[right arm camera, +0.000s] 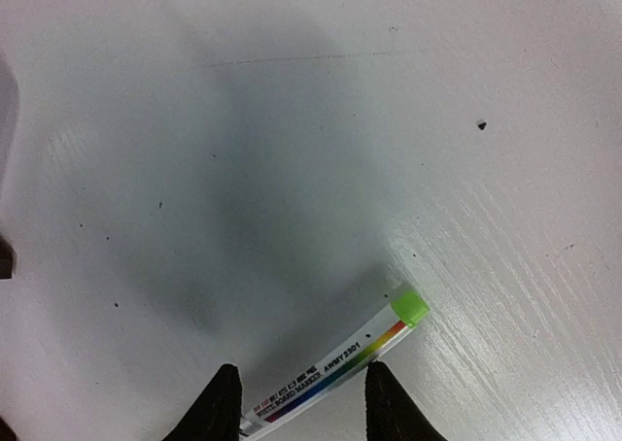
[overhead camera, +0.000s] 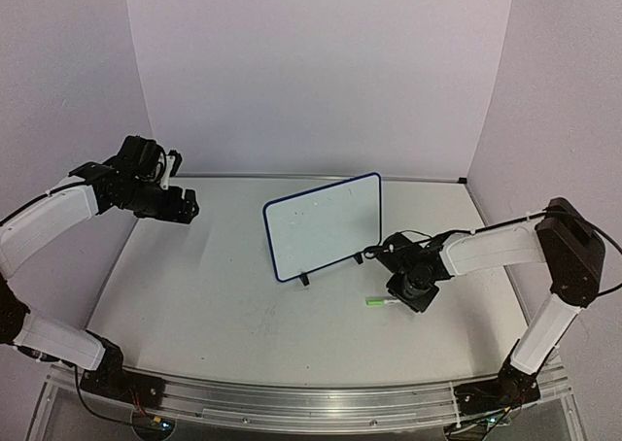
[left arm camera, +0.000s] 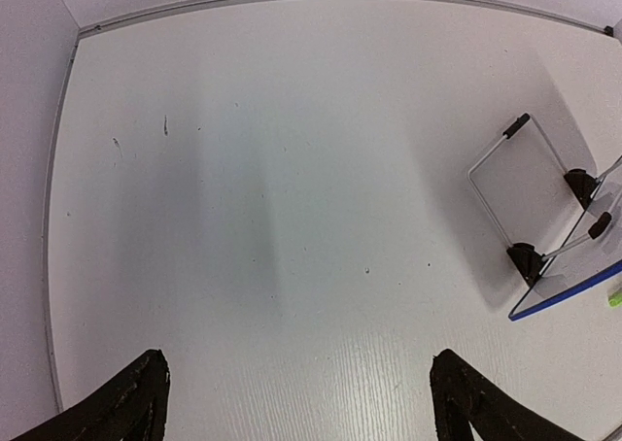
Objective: Write a sentence on the whiteboard
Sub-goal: Pick up the whiteboard marker from the center of the board, then pass from the right arm to the left
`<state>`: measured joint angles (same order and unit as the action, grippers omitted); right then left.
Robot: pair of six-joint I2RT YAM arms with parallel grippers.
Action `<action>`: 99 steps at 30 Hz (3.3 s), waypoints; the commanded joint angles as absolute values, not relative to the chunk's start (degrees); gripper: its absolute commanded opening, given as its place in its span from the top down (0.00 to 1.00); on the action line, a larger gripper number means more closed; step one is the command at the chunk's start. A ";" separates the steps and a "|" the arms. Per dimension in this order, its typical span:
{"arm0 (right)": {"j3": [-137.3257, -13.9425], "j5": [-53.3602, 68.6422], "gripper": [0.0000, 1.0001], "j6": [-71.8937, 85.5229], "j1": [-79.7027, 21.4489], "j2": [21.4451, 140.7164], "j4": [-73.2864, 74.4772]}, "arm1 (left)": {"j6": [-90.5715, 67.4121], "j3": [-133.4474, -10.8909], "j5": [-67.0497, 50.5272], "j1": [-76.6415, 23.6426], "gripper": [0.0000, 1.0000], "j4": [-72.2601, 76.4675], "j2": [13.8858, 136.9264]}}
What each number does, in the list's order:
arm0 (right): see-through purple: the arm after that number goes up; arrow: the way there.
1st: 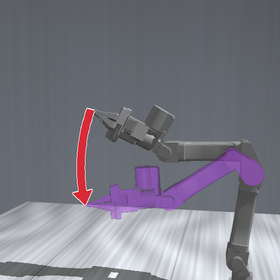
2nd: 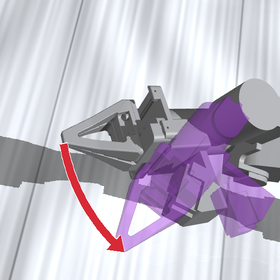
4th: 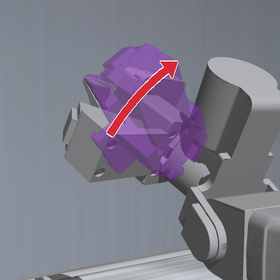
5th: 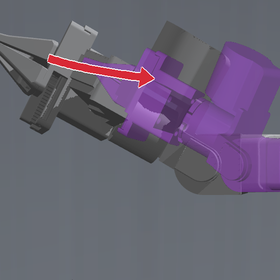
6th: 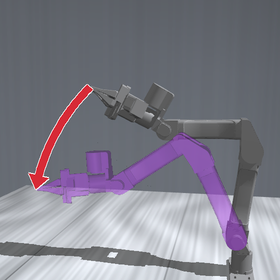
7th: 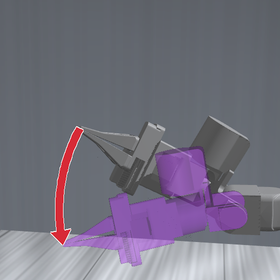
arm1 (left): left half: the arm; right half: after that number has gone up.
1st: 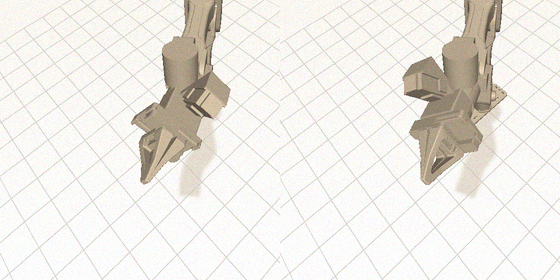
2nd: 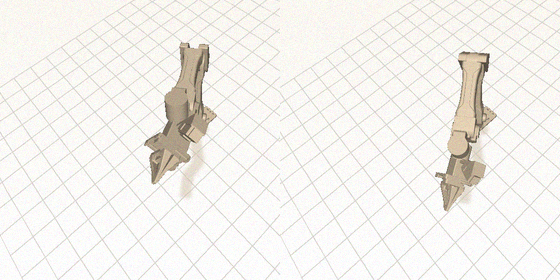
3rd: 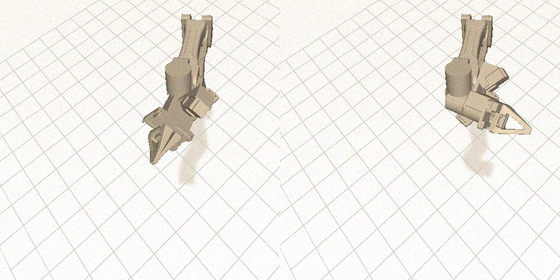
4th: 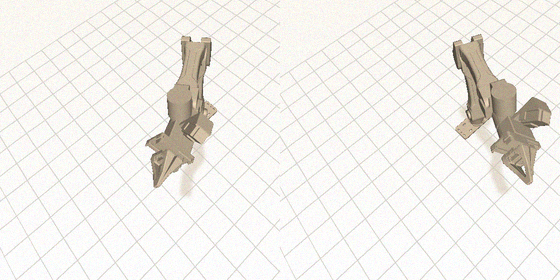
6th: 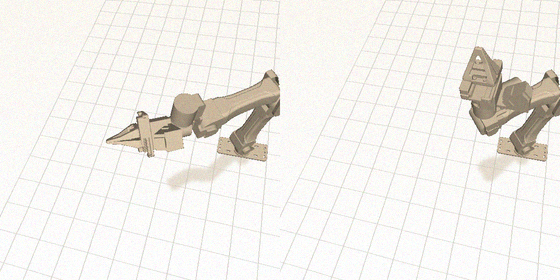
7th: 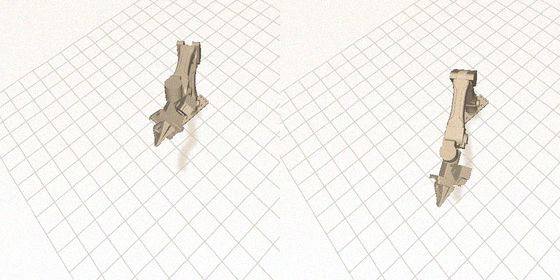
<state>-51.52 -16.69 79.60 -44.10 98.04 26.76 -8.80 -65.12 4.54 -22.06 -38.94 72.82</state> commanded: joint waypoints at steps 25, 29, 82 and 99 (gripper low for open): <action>-55.45 -16.81 1.00 74.19 -42.46 98.32 28.39 | -8.51 -64.97 -0.55 -22.34 0.08 -35.18 67.96; -54.96 -18.28 1.00 72.75 -42.45 91.99 28.31 | -11.12 -66.20 -2.21 -26.54 0.09 -34.37 66.10; -69.29 -14.26 1.00 59.23 -54.43 85.52 -18.19 | -35.06 -73.34 -9.70 -56.78 0.70 -2.73 82.60; -65.29 -14.41 1.00 57.97 -54.59 81.61 -18.00 | -36.33 -74.36 -8.97 -56.62 1.00 -2.73 84.62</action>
<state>-66.50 -15.00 59.33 -54.06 84.58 -16.95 -36.12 -71.44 -9.76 -56.60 -4.91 84.36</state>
